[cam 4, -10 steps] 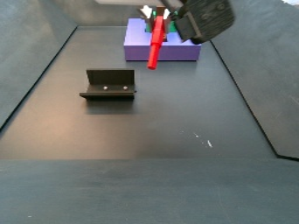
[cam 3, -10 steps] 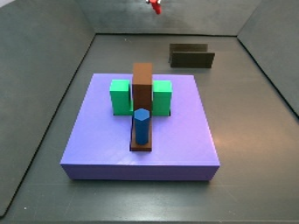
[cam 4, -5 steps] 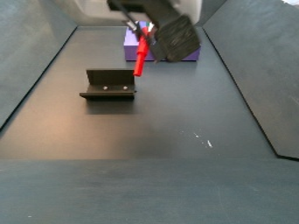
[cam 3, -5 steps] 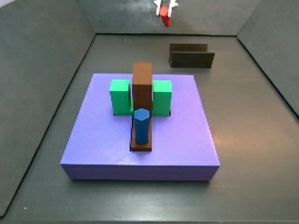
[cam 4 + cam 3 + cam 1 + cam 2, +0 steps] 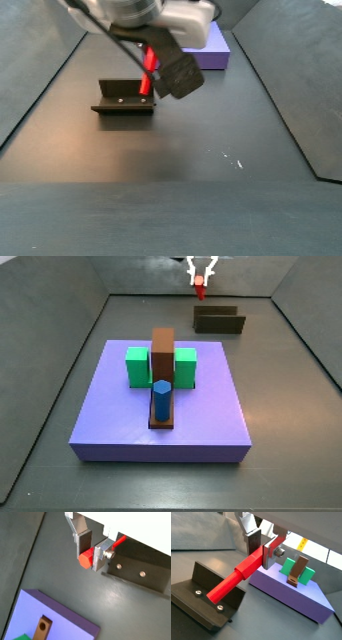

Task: Pick up the red object. Move up. Place the red object on the fixture. Regrasp the red object. Move to above the board. Insert the red object.
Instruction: Place the red object on the fixture.

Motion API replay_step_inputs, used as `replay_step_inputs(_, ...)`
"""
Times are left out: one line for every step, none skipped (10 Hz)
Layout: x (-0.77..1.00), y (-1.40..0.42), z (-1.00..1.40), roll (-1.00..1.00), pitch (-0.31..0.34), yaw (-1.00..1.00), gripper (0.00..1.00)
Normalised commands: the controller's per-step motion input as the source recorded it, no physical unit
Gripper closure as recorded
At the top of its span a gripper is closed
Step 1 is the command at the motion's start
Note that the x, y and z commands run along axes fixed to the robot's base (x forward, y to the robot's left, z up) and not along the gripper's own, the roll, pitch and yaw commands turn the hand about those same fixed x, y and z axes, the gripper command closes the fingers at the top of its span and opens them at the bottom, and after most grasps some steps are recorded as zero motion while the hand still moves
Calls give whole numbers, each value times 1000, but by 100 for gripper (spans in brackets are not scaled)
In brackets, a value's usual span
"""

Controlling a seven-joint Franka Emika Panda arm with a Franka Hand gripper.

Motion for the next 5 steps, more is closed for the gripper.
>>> replay_step_inputs(700,-46,-200,-274,0,0,100)
replay_step_inputs(786,-137,-131,0,9,31,100)
replay_step_inputs(737,-89,-11,0,100,120,100)
replay_step_inputs(806,-60,0,-11,189,234,100)
replay_step_inputs(743,-17,31,-249,194,209,100)
